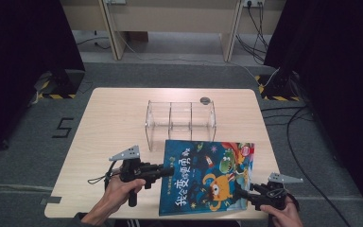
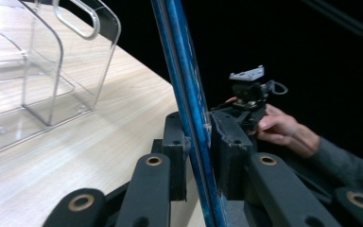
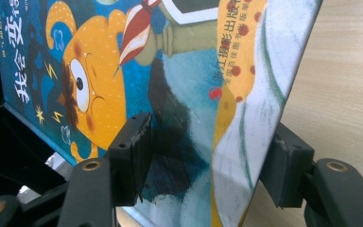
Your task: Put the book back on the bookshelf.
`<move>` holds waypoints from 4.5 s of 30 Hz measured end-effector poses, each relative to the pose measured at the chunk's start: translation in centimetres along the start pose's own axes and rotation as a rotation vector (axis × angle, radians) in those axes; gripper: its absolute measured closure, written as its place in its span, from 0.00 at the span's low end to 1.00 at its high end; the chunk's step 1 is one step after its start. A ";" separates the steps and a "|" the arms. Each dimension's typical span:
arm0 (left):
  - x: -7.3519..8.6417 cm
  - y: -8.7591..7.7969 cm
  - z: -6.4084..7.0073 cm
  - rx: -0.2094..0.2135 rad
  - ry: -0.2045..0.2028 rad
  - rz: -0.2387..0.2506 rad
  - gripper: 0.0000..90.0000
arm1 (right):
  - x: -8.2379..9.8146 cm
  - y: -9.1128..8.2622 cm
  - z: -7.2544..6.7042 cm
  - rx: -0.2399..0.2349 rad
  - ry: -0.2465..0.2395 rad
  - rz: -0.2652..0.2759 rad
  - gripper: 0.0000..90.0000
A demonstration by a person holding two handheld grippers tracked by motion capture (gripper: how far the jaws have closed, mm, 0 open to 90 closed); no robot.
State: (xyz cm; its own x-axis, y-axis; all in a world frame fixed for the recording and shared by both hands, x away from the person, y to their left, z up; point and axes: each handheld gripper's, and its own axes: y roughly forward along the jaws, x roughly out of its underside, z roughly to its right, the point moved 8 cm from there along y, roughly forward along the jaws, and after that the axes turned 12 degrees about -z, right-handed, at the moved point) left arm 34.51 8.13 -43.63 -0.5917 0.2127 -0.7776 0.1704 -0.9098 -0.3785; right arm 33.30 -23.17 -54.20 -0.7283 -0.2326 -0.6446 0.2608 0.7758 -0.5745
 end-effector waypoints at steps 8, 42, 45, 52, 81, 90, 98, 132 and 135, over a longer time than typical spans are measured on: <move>0.0 0.3 -0.4 0.016 -0.011 -0.014 0.84 | 0.2 0.1 0.0 -0.013 0.011 -0.017 0.47; -0.4 0.9 -1.1 -0.081 -0.182 -0.045 0.83 | 1.7 -0.7 -8.0 0.506 -0.321 0.045 0.28; -0.6 1.0 -1.0 -0.088 -0.188 -0.048 0.83 | 2.4 0.5 -10.5 0.485 -0.362 0.052 0.28; -1.0 1.1 -0.9 -0.102 -0.200 -0.057 0.82 | 2.7 2.4 -13.1 0.505 -0.480 0.057 0.28; -2.0 2.3 1.8 -0.131 -0.197 -0.063 0.81 | 1.2 6.5 -15.2 0.802 -0.720 0.063 0.29; -2.0 3.1 1.8 -0.149 -0.199 -0.066 0.75 | 1.2 5.7 -15.8 0.837 -0.766 0.078 0.55; -1.2 3.4 1.0 -0.144 -0.260 -0.093 0.67 | 1.7 5.1 -16.4 0.867 -0.828 0.085 0.72; -4.7 -2.8 3.0 0.020 -0.182 0.142 0.40 | 1.1 -1.1 -15.8 0.848 -0.692 0.278 0.86; -4.1 -3.4 2.0 -0.008 -0.187 0.137 0.39 | 0.9 -1.9 -15.5 0.828 -0.652 0.314 0.86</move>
State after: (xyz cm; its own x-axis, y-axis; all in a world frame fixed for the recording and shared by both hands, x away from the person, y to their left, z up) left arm 34.74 9.64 -38.16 -0.6981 0.0168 -0.7158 0.2648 -0.9228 -0.2800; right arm 22.31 -15.71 -45.86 -0.1438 -0.5477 -0.8242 0.8979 0.2779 -0.3414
